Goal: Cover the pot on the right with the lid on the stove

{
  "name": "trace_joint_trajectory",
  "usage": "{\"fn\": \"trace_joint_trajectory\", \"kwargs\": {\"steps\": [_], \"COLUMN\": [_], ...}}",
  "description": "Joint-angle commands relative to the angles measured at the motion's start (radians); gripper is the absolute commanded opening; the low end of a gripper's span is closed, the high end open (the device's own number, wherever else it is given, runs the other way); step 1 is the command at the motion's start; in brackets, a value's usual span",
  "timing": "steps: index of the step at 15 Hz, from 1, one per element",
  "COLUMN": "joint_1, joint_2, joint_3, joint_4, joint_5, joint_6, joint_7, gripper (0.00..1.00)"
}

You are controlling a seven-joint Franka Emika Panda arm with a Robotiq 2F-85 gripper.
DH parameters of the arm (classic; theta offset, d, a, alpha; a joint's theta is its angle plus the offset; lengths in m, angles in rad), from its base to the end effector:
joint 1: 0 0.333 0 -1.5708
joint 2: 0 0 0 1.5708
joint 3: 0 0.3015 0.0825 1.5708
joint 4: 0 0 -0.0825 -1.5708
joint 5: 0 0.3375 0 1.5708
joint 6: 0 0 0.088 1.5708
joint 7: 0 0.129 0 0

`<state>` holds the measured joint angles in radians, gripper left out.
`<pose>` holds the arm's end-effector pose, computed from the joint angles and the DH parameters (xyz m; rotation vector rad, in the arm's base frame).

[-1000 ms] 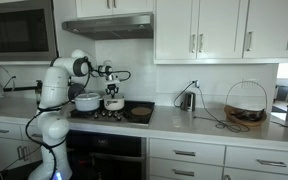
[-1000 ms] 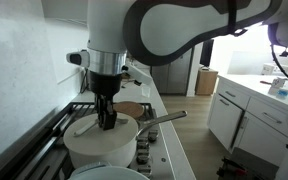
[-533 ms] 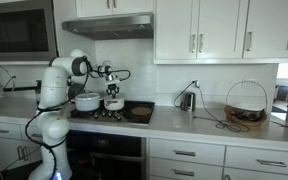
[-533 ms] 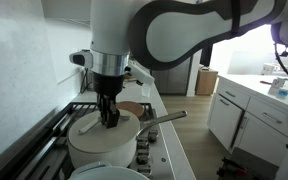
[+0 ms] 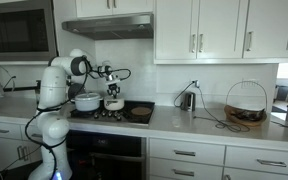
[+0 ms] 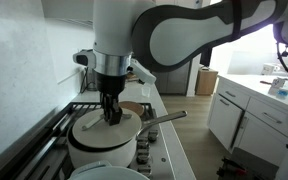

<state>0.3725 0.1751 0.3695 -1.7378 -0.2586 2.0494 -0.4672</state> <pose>0.4506 0.3715 0.4718 2.3688 1.8037 0.2577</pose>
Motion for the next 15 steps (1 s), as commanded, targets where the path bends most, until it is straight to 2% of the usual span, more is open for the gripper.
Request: {"fn": "trace_joint_trajectory", "kwargs": {"steps": [1,15], "joint_1": [-0.005,0.004], "joint_2": [-0.044,-0.041], "joint_3": [0.001,0.014], "joint_4": [-0.018,-0.011], "joint_5": [0.023,0.025], "joint_6": [0.004,-0.004], "joint_7": [-0.007,-0.008], "gripper": [0.02,0.02]}}
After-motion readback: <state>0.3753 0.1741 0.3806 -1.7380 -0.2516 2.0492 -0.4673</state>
